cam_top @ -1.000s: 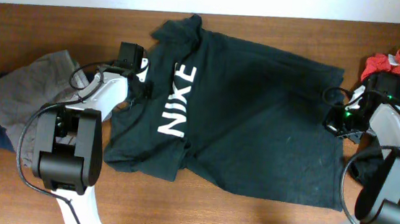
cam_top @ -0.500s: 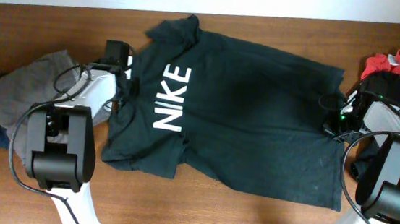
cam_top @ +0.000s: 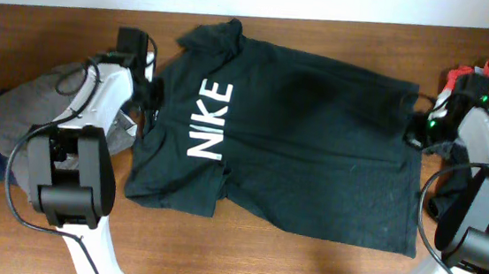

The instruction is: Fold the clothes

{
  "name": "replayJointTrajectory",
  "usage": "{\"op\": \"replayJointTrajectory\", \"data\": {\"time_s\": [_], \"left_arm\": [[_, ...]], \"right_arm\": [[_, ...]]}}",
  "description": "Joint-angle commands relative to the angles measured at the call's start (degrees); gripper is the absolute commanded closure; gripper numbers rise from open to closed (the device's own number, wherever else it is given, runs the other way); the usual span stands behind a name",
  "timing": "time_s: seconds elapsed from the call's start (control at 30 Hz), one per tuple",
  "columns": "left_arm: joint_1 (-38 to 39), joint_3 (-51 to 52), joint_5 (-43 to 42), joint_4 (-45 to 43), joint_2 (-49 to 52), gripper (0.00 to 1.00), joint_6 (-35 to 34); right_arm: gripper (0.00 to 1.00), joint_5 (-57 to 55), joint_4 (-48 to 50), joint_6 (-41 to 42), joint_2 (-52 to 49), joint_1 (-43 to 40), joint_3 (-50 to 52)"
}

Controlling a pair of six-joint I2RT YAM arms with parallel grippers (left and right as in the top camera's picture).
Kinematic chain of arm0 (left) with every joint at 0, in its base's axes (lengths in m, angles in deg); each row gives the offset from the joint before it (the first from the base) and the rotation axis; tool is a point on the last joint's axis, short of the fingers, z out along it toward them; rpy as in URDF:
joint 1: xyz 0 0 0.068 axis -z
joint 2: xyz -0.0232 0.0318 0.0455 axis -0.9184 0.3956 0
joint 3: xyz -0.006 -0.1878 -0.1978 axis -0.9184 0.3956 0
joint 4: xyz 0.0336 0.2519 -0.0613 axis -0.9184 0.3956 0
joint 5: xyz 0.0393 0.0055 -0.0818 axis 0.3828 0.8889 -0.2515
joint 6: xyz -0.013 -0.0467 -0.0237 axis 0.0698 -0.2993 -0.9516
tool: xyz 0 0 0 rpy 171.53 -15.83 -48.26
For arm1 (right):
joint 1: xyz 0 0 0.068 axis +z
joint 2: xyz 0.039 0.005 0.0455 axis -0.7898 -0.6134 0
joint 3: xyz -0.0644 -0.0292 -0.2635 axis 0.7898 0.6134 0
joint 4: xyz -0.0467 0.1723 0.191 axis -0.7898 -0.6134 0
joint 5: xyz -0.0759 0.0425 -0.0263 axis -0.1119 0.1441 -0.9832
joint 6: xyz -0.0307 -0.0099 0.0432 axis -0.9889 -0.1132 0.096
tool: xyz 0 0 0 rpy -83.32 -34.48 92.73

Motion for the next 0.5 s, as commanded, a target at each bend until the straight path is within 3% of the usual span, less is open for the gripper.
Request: {"op": "replayJointTrajectory", "data": {"time_s": [0.0,0.1,0.33,0.47], "left_arm": [[-0.4,-6.8,-0.7,4.8,-3.0,0.64,2.6],[-0.5,-12.2,-0.7,11.2,-5.9,0.62,2.6],[-0.5,-17.1,-1.8,25.2,-17.2,0.55,1.3],[-0.4,-17.0,-4.2,33.1,-22.1,0.49,0.0]], "right_arm": [[0.84,5.4,-3.6,-1.3,4.5,-0.3,-6.3],[0.74,7.4,-7.1,-1.3,7.9,-0.3,-10.3],[0.61,8.8,-12.8,-1.3,21.7,-0.3,-13.1],[0.44,8.8,-16.2,-1.2,28.8,-0.2,-13.1]]}}
